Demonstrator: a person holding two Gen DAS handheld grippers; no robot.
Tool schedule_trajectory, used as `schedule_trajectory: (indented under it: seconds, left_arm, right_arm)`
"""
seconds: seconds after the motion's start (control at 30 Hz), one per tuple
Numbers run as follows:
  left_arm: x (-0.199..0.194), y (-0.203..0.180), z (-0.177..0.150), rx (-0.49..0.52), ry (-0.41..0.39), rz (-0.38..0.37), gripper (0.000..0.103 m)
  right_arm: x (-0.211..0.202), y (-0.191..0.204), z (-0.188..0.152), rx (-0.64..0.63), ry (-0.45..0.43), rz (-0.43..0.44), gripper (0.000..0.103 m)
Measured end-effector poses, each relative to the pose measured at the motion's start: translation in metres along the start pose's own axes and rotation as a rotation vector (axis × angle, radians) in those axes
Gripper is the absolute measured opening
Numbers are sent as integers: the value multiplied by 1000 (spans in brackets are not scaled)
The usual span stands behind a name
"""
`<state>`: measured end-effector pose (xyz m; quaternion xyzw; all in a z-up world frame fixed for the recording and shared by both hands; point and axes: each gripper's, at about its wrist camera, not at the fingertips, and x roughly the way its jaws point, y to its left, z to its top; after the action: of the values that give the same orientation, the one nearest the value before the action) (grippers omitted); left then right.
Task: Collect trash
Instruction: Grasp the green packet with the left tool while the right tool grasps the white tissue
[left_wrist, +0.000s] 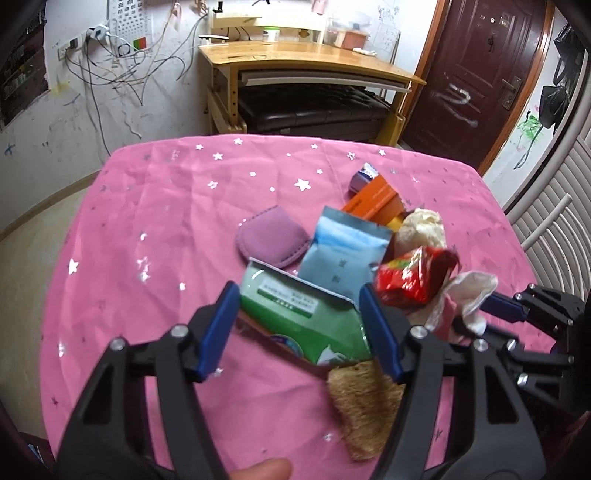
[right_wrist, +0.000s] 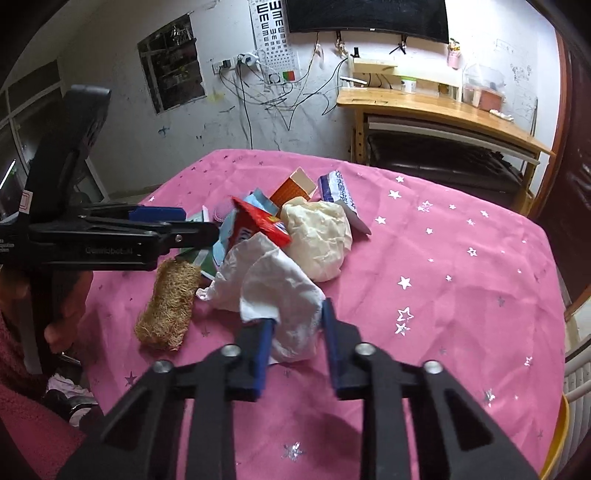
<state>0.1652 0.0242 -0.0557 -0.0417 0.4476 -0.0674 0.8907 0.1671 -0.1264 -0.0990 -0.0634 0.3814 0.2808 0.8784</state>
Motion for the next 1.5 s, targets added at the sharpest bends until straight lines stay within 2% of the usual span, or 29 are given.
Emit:
schedule_trajectory:
  seconds: [0.1, 0.13, 0.17, 0.37, 0.43, 0.47, 0.5, 0.53, 0.57, 0.7, 0.87, 1.07, 1.1, 1.13, 1.17, 1.3, 1.33, 1.5]
  left_arm:
    - [-8, 5, -2, -9, -33, -2, 34]
    - [-10, 7, -2, -9, -32, 3, 9]
    - [-11, 9, -2, -17, -27, -4, 8]
    - [-10, 24, -2, -73, -17, -7, 8]
    - [-7, 31, -2, -119, 16, -65, 9]
    - [-6, 34, -2, -137, 39, -95, 13]
    - [-5, 35, -3, -148, 48, -109, 41]
    - [-5, 35, -4, -159, 53, -116, 77]
    - [-6, 35, -4, -172, 48, -123, 87]
    - [-5, 23, -3, -163, 49, -115, 87]
    - [8, -2, 0, -130, 80, -52, 87]
    - [19, -26, 3, -108, 108, -12, 86]
    - [21, -29, 2, -101, 113, -5, 84]
    - [24, -34, 1, -88, 117, 5, 73]
    - [24, -40, -1, -60, 102, 36, 69]
    - [20, -52, -5, -16, 69, 67, 54]
    - [18, -55, -6, -2, 57, 74, 47]
    - [9, -52, -5, 5, 32, 89, 42]
  right_arm:
    - [-9, -5, 1, 29, -36, -4, 11]
    - [-13, -6, 1, 38, -47, -2, 10]
    - [-18, -8, 2, 51, -64, -1, 9]
    - [-41, -17, 5, 91, -132, -22, 8]
    - [-46, -22, 6, 109, -150, -28, 8]
    - [-51, -26, 6, 122, -164, -30, 8]
    - [-54, -28, 6, 132, -177, -32, 8]
    - [-59, -33, 6, 144, -192, -35, 8]
    - [-63, -37, 8, 151, -204, -34, 8]
    - [-74, -50, 7, 177, -234, -42, 8]
    - [-86, -65, 2, 201, -260, -54, 8]
    - [-97, -78, -6, 216, -281, -64, 8]
    - [-98, -79, -8, 218, -285, -62, 8]
    - [-99, -82, -9, 220, -287, -60, 8]
    - [-99, -82, -10, 222, -289, -59, 8]
    - [-100, -89, -18, 237, -292, -50, 8]
    - [-101, -91, -20, 239, -292, -49, 8]
    - [-106, -99, -26, 258, -312, -45, 8]
